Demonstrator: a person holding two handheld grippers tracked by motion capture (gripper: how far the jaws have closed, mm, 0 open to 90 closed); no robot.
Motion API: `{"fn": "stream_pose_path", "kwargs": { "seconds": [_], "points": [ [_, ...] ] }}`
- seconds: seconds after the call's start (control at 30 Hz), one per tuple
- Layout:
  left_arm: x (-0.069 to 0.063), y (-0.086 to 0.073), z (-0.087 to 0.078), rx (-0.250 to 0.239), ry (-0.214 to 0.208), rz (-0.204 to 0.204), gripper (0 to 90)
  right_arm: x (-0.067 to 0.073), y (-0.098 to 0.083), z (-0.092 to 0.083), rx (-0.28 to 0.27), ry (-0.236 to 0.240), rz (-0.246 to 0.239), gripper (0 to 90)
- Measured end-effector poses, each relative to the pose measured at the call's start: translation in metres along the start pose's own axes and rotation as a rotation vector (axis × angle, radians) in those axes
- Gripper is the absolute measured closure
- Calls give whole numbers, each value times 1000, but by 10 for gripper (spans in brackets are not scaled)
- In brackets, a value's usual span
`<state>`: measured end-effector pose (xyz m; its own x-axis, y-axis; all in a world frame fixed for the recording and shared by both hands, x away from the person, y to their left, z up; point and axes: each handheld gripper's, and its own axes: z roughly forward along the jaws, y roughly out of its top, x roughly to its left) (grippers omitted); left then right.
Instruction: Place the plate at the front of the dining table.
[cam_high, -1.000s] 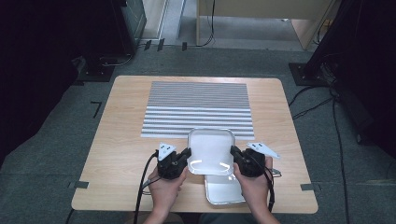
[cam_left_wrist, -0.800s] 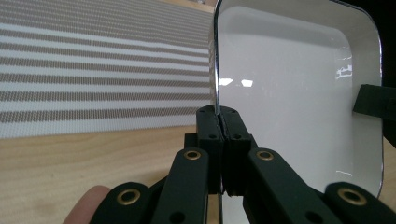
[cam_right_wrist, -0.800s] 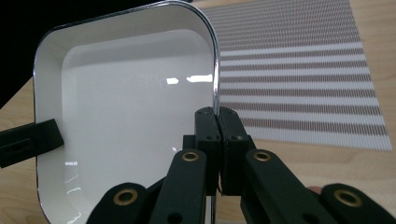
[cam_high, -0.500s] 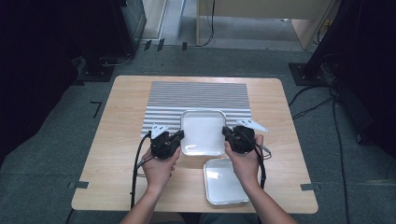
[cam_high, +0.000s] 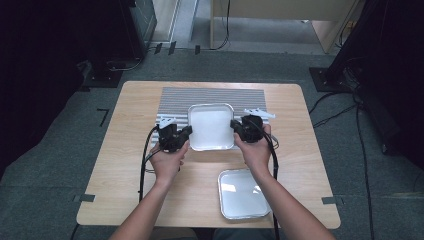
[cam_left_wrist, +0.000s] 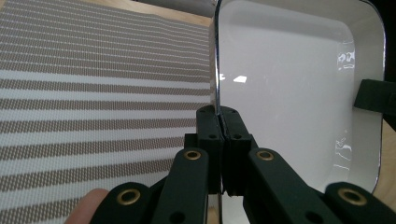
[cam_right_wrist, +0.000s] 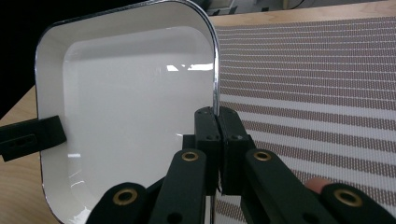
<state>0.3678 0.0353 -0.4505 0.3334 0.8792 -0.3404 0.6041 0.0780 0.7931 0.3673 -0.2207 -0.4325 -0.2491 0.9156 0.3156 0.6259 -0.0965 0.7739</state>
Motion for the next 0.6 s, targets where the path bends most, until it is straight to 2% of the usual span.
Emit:
{"fn": "stream_pose_path", "kwargs": {
  "seconds": [0.07,0.2,0.47,0.53,0.57,0.6],
  "points": [
    [1,2,3,3,2,-4,897,-1,6,7,0,-9,-4,896],
    [8,14,22,17,21,-24,899,-5,16,23,2,-16,-4,896],
    [21,27,49,68,55,-21,899,-12,25,54,33,-33,22,896],
    [22,29,51,71,55,-27,899,-12,26,56,35,-38,22,896],
    [26,32,57,84,55,-48,899,-13,29,61,34,-44,28,896],
    [26,33,60,92,63,-44,899,-14,30,63,37,-48,22,896]
  ]
}}
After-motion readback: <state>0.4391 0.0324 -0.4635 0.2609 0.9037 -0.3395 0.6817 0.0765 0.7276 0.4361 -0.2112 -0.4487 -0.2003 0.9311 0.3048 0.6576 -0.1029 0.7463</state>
